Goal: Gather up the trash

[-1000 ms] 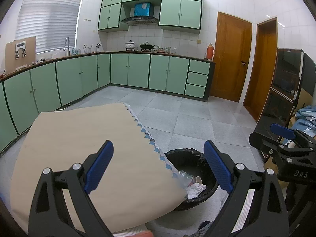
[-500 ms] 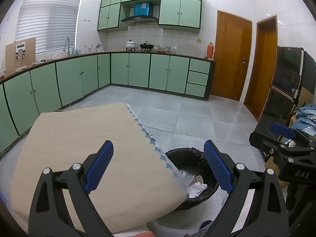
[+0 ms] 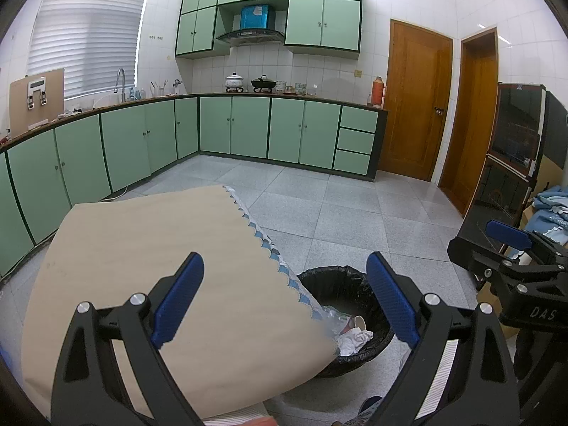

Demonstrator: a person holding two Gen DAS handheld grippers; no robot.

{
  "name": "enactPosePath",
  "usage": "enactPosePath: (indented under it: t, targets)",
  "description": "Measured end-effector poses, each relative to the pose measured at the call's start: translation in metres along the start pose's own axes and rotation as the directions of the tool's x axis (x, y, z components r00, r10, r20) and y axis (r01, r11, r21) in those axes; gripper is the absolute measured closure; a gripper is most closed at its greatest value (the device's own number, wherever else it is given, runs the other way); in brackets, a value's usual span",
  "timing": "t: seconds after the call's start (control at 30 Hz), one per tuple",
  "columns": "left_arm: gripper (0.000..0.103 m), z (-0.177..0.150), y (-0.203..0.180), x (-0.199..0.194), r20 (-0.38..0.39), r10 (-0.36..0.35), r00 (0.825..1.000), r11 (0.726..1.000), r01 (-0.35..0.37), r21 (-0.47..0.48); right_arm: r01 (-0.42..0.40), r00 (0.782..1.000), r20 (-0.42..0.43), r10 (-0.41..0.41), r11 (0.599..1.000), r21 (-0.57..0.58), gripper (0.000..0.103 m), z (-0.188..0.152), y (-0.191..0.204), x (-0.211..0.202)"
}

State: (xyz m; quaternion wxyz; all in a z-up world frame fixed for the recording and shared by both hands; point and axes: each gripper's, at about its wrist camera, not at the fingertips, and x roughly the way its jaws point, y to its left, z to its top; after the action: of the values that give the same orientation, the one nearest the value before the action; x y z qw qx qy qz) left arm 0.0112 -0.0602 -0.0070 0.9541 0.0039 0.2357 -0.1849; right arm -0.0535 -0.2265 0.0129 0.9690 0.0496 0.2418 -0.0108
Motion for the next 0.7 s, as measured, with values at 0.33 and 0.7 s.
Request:
enactPosePath:
  t: [0.33, 0.7]
  targets:
    - [0.013, 0.0007, -0.0004, -0.0003, 0.0, 0.0, 1.0, 1.0, 0.0, 0.001, 0.0, 1.0, -0.001, 0.0, 1.0, 0.0, 0.006, -0.0005, 0.0004, -0.0001]
    - [0.013, 0.0012, -0.0007, -0.0006, 0.0, 0.0, 1.0, 1.0, 0.0, 0.001, -0.004, 1.0, -0.003, 0.004, 1.0, 0.006, 0.006, -0.003, 0.0008, 0.0005]
